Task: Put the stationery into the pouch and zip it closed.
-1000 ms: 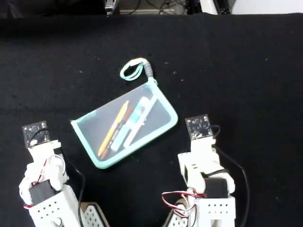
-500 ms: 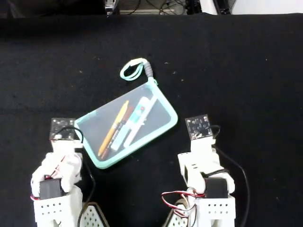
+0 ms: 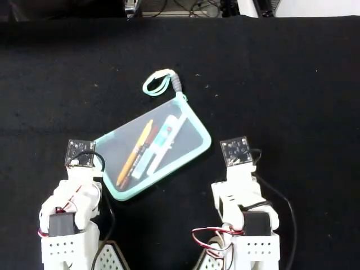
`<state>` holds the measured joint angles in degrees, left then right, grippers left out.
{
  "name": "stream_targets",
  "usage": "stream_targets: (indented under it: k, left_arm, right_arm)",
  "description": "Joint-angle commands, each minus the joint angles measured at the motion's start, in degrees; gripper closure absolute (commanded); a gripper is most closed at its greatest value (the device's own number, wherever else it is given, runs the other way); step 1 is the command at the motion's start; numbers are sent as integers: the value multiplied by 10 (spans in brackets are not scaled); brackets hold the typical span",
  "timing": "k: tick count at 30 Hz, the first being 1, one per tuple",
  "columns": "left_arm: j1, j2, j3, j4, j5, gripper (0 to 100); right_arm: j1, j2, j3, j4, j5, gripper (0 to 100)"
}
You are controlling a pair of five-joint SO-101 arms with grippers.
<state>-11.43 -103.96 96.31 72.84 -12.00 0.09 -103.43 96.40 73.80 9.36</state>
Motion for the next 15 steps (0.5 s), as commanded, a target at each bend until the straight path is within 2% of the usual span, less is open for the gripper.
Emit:
stream_targets:
  k: [1, 15]
  left_arm:
    - [9, -8, 10, 3, -6, 945]
    - [4, -3, 10, 2, -6, 945]
  right_arm:
    - [-8, -42, 1, 2, -5, 985]
    - [-8, -41, 1, 2, -5, 985]
